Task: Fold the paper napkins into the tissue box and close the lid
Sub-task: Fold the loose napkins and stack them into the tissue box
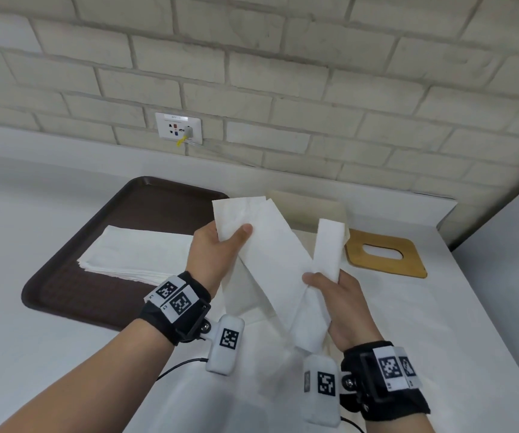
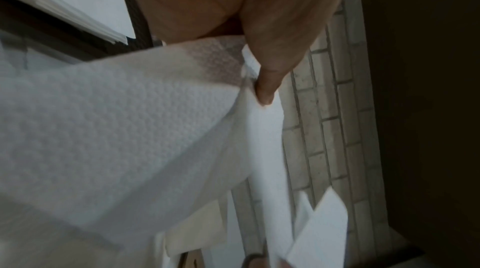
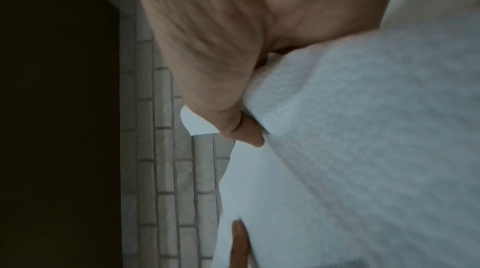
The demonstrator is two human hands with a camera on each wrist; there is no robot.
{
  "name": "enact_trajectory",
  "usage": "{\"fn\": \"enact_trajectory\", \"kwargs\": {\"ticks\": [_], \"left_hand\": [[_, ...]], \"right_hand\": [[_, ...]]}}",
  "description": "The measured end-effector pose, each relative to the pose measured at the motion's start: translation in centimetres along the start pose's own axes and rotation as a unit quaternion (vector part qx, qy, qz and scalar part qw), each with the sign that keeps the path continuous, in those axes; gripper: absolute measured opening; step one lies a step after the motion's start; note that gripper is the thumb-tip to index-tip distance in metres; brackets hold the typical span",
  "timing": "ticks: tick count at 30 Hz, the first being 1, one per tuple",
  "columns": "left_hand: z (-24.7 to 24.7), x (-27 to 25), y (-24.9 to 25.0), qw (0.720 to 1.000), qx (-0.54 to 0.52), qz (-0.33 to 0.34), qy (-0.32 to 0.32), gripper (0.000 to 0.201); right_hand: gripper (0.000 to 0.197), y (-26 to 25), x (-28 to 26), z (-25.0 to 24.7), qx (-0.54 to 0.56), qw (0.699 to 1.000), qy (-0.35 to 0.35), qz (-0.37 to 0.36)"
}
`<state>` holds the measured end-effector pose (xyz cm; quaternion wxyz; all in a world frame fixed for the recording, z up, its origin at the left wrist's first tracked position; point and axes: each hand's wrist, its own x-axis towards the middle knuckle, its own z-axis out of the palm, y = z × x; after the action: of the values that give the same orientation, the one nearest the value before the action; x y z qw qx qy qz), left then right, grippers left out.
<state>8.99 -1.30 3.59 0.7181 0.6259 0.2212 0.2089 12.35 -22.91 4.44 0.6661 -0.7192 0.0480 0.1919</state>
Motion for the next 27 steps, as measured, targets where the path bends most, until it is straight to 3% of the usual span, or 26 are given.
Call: {"fn": "enact_trajectory", "kwargs": {"ticks": [4,8,10,13,16,20,24,27], "left_hand": [[-0.3,0.5,0.5,0.999,-0.023,0.003,0.031,0.013],[-1.1,1.1,1.4,0.999,-0.016,0.021,0.026,0.017],[-1.3,1.1,1.9,0.999,0.006,0.036,0.003,0.016],[-0.6,0.9,2.7,0.997,0.022,0.066,-0.038,0.020],[0.4,0.3,3.0,0.994,0.038,0.075,-0.075,0.018],[1.2,-0.6,2.9,0.991,0.040,0.057,-0.117,0.018],[1.2,-0.9,2.5,0.988,0.044,0.041,-0.142,0.023],[1.1,-0.9,2.2,0.988,0.044,0.030,-0.143,0.024]], "right_hand": [[0.016,-0.4,-0.3,-1.0,0.019,1.000,0.018,-0.015],[0.017,-2.8,-1.6,-2.8,-0.074,0.980,0.115,-0.147],[0.022,-4.9,-3.1,-3.1,-0.086,0.972,0.090,-0.200],[0.023,-7.2,-5.2,-1.8,-0.053,0.967,-0.020,-0.247],[0.025,-7.1,-4.7,0.4,-0.037,0.974,-0.081,-0.209],[0.038,-5.2,-2.3,1.7,-0.154,0.971,-0.043,-0.180],[0.044,-4.2,-1.8,2.2,-0.130,0.976,-0.033,-0.170],[0.031,-3.7,-1.8,2.8,-0.080,0.983,-0.002,-0.165]]}}
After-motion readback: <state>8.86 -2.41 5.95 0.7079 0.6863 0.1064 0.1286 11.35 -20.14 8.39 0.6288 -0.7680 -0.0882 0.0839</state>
